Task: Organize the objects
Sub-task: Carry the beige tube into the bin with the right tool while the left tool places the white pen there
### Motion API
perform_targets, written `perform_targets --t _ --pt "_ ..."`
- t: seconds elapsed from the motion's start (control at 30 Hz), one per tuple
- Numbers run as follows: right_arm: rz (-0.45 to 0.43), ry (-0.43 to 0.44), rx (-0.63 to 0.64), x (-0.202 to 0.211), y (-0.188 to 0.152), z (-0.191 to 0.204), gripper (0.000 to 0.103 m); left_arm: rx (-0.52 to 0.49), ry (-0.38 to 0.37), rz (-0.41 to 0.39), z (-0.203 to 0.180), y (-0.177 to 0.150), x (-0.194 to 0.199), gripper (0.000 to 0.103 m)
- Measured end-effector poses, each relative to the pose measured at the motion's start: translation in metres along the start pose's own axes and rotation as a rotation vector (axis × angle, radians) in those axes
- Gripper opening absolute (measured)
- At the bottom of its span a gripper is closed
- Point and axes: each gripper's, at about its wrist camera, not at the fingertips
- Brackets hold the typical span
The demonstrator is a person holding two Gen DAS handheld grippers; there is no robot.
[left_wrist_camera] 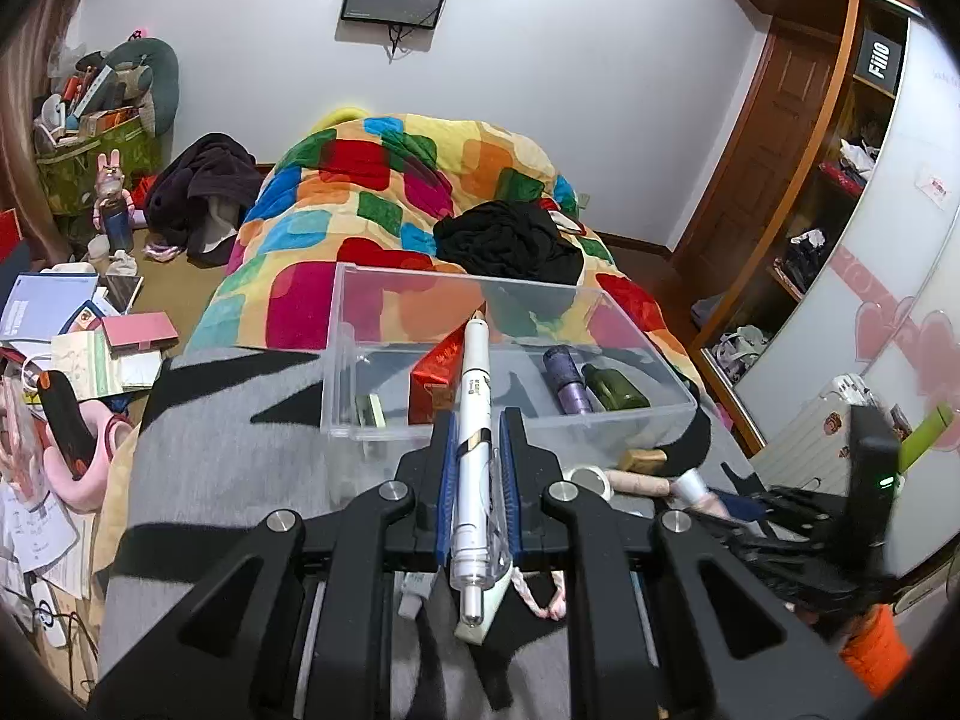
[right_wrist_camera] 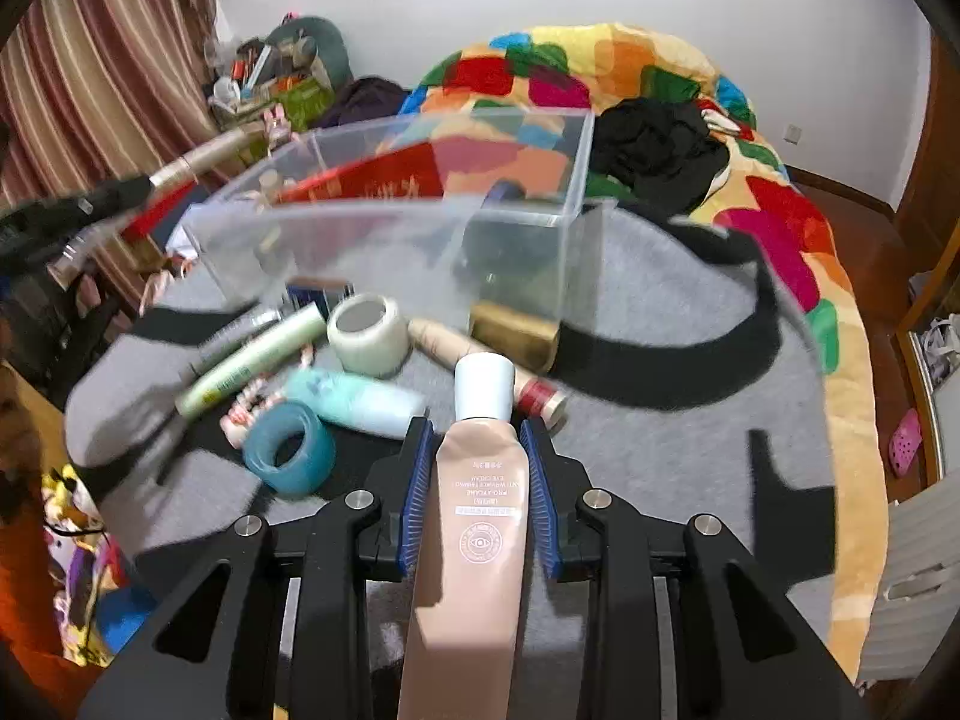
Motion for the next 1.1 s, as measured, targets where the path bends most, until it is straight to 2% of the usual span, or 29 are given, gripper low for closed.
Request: perform_targets --t 0.23,0.4,0.53,0.8,1.1 --pt "-0.132 0.034 -0.012 0.037 0.055 -0.003 0.027 0.01 0.013 0.017 0.008 0.017 -0.018 0.013" --pt "-0.17 0.033 0.056 0.034 0.103 0.012 0.027 0.01 0.042 0.042 0.016 0.028 -0.033 0.013" --pt "-0.125 0.046 0.119 0.008 0.131 0.028 0.027 0.011 0.062 0.066 0.021 0.033 -0.045 0.013" --pt "0.014 0.046 0.136 -0.061 0.165 0.031 0.027 0.011 0.082 0.145 0.027 0.037 -0.073 0.013" --pt "0.141 0.07 0.14 -0.104 0.164 0.025 0.025 -0.002 0.081 0.198 0.028 0.034 -0.088 0.013"
Point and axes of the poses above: each gripper's, at about its wrist camera, not at the fingertips, and x roughly against the way its jaws point, z to its left, y to its top, and after that the axes turned 2 degrees about z, right-handed
